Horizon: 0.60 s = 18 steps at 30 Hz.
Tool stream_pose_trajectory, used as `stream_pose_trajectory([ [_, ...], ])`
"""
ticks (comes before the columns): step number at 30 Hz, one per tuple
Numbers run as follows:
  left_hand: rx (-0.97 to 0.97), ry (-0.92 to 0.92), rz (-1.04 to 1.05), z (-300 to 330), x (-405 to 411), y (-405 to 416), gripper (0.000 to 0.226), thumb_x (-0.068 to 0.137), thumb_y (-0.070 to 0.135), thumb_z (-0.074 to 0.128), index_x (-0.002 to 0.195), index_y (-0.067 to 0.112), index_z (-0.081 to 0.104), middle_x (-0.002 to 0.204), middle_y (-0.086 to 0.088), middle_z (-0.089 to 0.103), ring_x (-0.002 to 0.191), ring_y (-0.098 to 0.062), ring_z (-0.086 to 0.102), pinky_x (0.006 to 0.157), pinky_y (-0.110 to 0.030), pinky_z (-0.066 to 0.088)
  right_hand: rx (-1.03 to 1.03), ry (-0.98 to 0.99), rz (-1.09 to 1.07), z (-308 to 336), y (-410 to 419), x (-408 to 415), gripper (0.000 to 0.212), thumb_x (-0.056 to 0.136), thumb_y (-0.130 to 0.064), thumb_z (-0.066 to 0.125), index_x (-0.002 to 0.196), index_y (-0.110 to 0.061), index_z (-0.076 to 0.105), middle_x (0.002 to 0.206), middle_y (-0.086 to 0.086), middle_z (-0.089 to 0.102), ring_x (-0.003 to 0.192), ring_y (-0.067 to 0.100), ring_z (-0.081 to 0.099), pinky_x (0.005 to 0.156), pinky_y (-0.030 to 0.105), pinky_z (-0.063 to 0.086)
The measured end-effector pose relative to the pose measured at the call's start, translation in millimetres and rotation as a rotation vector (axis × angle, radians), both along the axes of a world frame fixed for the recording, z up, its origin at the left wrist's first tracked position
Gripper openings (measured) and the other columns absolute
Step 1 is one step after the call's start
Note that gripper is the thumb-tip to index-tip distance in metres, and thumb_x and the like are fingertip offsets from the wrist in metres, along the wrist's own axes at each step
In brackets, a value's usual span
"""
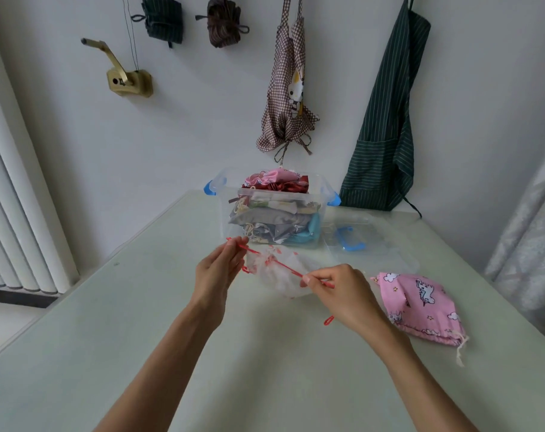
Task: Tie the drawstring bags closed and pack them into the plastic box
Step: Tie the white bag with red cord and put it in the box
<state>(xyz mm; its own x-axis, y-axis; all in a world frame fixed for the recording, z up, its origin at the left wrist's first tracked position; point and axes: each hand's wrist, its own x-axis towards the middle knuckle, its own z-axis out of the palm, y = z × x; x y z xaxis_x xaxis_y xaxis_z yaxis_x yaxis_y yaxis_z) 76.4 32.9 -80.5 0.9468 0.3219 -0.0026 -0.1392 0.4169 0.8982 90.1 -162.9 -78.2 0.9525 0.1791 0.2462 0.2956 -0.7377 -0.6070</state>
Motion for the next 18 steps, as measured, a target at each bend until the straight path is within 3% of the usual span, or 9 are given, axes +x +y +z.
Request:
stream_pose_trajectory([
  [3,0.013,0.021,-0.096,7,13,4,0.02,0.098,0.018,0.046,0.097,0.014,0.066,0.106,0.001,0.07,0.101,-0.007,0.064,0.09,-0.025,0.048,-0.092,0.15,0.039,3,4,15,0.019,0.087,-0.034,0.058,0.083,-0.032,0.076,0.094,-0.006,0.074,0.084,0.014,0.065,0.071,0.026,0.049],
  [6,0.438,0.118,-0.275,21,20,9,0.024,0.099,0.027,0.044,0.099,0.022,0.067,0.106,0.009,0.068,0.096,-0.001,0.059,0.071,-0.021,0.042,-0.198,0.309,0.101,9,8,24,0.019,0.087,-0.029,0.059,0.089,-0.028,0.077,0.062,-0.011,0.06,0.053,0.009,0.046,0.049,0.02,0.036],
  [8,0.64,0.144,-0.413,30,27,12,0.029,0.1,0.03,0.04,0.107,0.021,0.066,0.108,0.013,0.066,0.097,0.001,0.059,0.07,-0.02,0.042,-0.263,0.392,0.131,12,12,27,0.019,0.086,-0.03,0.062,0.096,-0.024,0.077,0.051,-0.01,0.042,0.046,0.006,0.035,0.04,0.015,0.027],
  [12,0.62,0.048,-0.535,33,38,8,0.032,0.101,0.029,0.038,0.116,0.014,0.062,0.113,0.009,0.07,0.101,-0.003,0.066,0.069,-0.017,0.053,-0.247,0.463,0.161,10,17,32,0.022,0.086,-0.031,0.063,0.103,-0.023,0.074,0.041,-0.011,0.043,0.042,0.005,0.036,0.031,0.009,0.024],
  [14,0.663,0.037,-0.513,31,39,4,0.028,0.099,0.028,0.044,0.107,0.012,0.066,0.1,0.007,0.074,0.083,-0.002,0.068,0.056,-0.014,0.045,-0.251,0.49,0.175,12,16,34,0.022,0.084,-0.031,0.064,0.101,-0.022,0.075,0.031,-0.011,0.042,0.038,0.006,0.038,0.036,0.011,0.028],
  [16,0.76,0.038,-0.453,28,42,0,0.023,0.095,0.025,0.054,0.099,0.013,0.072,0.082,0.008,0.073,0.063,0.001,0.06,0.046,-0.011,0.033,-0.235,0.493,0.195,19,11,36,0.021,0.084,-0.03,0.064,0.097,-0.019,0.076,0.041,-0.008,0.042,0.044,0.007,0.036,0.044,0.016,0.032],
  [18,0.837,0.047,-0.437,27,41,-3,0.02,0.093,0.02,0.058,0.095,0.01,0.075,0.07,0.011,0.069,0.05,0.005,0.052,0.041,-0.006,0.03,-0.115,0.484,0.199,31,4,36,0.019,0.086,-0.032,0.063,0.086,-0.018,0.077,0.053,-0.006,0.045,0.051,0.006,0.04,0.052,0.017,0.034],
])
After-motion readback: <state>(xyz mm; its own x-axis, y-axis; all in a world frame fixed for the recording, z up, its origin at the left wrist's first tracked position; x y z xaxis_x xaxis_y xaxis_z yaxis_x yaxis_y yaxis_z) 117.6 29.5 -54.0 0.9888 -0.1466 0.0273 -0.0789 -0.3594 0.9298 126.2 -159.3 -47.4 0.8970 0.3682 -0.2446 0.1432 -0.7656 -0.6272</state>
